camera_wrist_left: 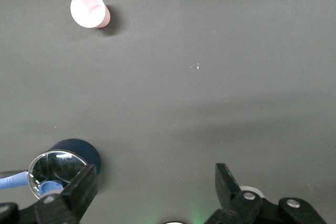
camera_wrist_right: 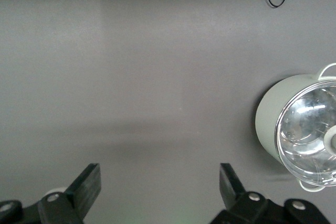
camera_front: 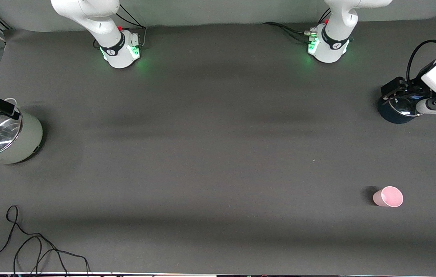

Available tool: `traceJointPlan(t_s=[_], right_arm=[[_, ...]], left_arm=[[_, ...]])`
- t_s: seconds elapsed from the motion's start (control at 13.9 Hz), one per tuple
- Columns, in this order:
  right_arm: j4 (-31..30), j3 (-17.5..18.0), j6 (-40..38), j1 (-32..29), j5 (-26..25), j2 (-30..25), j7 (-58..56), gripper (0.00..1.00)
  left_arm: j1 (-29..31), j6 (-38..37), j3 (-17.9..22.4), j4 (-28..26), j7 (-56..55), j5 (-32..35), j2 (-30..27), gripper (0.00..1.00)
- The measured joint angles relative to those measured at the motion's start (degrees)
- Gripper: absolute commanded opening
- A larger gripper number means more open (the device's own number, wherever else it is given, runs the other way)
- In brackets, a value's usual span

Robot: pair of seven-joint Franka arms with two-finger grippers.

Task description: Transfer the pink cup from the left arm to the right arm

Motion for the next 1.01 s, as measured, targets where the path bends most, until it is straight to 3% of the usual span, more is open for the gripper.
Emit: traceJointPlan(t_s=[0.72, 1.01], right_arm=[[0.0, 0.0, 0.0, 0.1, 0.2, 0.0, 0.0, 1.0], [0.0, 0.0, -0.1, 0.3, 0.2, 0.0, 0.0, 1.0]], left_arm=[[0.1, 0.0, 0.3, 2.1, 0.4, 0.1, 2.1, 1.0], [4.0, 0.2, 0.8, 6.1, 12.0, -0.1, 5.4, 1.0]])
